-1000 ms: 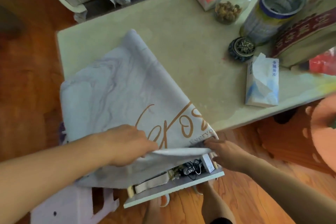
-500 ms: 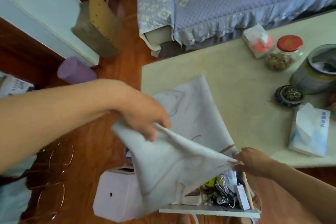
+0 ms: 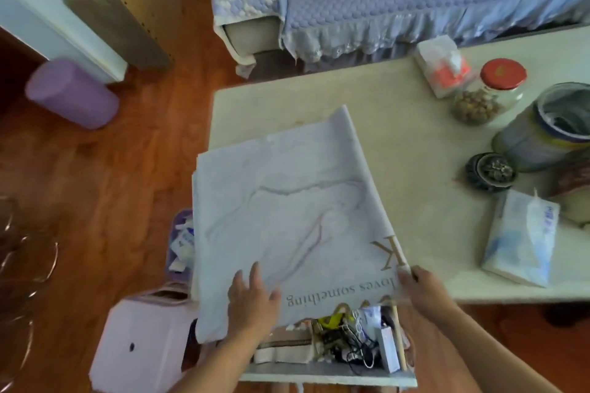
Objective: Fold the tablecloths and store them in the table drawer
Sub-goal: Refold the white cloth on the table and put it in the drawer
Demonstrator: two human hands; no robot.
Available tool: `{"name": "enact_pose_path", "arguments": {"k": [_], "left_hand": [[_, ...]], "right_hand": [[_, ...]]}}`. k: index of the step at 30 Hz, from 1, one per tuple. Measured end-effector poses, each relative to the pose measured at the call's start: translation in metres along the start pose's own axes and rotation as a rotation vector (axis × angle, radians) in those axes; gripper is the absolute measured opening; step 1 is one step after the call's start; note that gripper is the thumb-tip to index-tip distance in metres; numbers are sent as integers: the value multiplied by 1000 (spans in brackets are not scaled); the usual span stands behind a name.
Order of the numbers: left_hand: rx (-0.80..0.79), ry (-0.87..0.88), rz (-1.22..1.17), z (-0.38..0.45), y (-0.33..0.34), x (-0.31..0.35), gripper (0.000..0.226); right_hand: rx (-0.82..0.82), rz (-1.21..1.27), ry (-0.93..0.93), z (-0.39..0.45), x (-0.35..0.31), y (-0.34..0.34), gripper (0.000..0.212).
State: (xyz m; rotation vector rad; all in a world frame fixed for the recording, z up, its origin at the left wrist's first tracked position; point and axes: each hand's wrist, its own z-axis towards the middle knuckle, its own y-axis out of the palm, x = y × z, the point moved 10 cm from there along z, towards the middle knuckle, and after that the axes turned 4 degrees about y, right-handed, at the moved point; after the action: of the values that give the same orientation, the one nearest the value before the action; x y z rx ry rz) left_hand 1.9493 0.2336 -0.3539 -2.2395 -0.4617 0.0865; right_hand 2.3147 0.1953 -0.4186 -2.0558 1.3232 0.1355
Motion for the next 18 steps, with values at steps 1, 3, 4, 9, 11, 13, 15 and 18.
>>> {"name": "enact_pose_path", "arguments": {"k": [1, 3, 4, 9, 11, 13, 15, 18], "left_hand": [[41, -172, -113, -5, 15, -55, 76], [74, -470, -333, -9, 47, -149, 84], [79, -558, -458, -4, 65, -187, 92], [0, -540, -1110, 13, 86, -203, 66], [62, -496, -1258, 11, 76, -193, 53], [172, -465, -1281, 4, 68, -195, 44], [224, -497, -1342, -12, 69, -203, 31], [79, -559, -1500, -26, 84, -209, 10]], "right_hand": [[44, -42, 17, 0, -4, -2, 32], [104, -89, 56, 2, -4, -1, 34], [119, -95, 82, 5, -4, 0, 32], [203, -186, 141, 11, -10, 6, 29], [239, -161, 130, 6, -16, 8, 22], [244, -138, 135, -1, -16, 10, 19], [231, -144, 161, -2, -11, 12, 19], [235, -103, 208, -6, -5, 12, 15]]}}
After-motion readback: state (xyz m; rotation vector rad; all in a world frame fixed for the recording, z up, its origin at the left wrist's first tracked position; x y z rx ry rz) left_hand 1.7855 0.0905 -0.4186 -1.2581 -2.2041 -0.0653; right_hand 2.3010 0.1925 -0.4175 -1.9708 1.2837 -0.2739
